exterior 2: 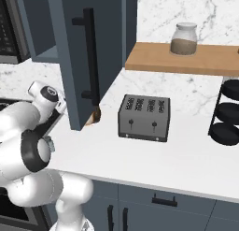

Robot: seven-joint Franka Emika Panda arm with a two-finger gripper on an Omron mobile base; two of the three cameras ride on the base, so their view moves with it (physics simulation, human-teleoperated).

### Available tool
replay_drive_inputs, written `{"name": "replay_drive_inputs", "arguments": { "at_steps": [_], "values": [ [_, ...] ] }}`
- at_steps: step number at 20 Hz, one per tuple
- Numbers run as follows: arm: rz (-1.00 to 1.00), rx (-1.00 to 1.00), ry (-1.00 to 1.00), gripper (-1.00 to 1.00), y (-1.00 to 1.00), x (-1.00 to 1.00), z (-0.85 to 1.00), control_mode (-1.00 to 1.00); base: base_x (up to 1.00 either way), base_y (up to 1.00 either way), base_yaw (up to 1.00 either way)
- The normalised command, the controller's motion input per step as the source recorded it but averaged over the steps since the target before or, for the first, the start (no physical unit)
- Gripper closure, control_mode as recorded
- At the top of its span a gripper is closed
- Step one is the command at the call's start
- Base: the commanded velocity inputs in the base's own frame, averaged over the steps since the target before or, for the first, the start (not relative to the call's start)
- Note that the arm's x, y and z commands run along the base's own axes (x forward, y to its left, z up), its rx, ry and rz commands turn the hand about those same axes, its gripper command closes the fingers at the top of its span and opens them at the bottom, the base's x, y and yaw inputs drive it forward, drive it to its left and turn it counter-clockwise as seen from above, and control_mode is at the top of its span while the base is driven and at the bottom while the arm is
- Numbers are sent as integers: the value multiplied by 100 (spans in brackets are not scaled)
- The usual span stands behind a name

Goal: Put the shaker and condiment bottle from the counter next to their counterparts in the cabinet.

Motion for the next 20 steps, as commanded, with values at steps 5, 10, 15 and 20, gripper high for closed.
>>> {"name": "replay_drive_inputs", "arguments": {
  "at_steps": [5,10,15,20],
  "values": [
    [22,0,-27,100,-17,-50,100,-100,0,0,0],
    [21,5,-21,100,-30,-73,86,-100,0,0,0],
    [19,10,-4,100,-11,-34,81,-100,0,0,0],
    [20,1,-4,100,3,-23,73,-100,0,0,0]
  ]
}}
